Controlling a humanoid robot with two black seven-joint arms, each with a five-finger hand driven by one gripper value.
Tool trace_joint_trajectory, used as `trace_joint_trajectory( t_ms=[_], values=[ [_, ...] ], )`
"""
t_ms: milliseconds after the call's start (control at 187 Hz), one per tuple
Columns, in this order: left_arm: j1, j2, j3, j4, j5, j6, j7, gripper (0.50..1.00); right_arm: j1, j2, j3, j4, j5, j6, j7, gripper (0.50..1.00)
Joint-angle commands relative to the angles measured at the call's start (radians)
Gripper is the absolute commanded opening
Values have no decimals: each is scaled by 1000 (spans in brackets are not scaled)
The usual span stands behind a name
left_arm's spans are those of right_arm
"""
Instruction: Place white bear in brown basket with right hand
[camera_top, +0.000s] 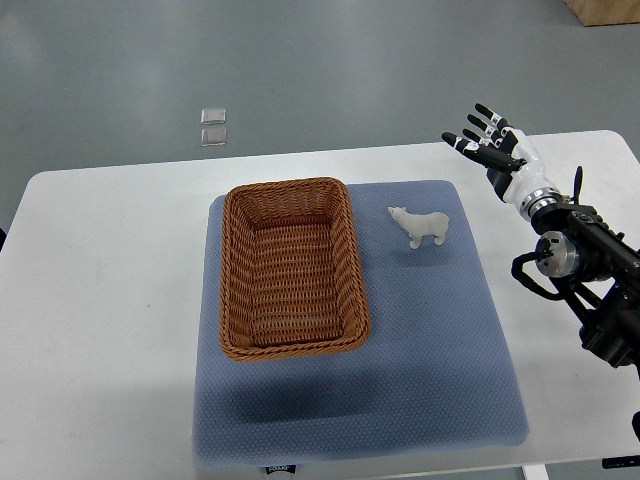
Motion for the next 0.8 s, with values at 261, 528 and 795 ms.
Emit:
trace_joint_trajectory(
  t_ms=[261, 528, 795],
  values=[
    [0, 0, -1, 2, -1, 0, 0, 1000, -2, -1, -1, 1, 0, 0, 0, 924],
    [0, 0, 1, -1, 0, 0, 0, 1000, -2, -1, 1, 1, 0, 0, 0, 924],
    [0, 0, -1, -1, -1, 0, 0, 1000, 2, -6, -1, 1, 0, 26, 0, 924]
  ],
)
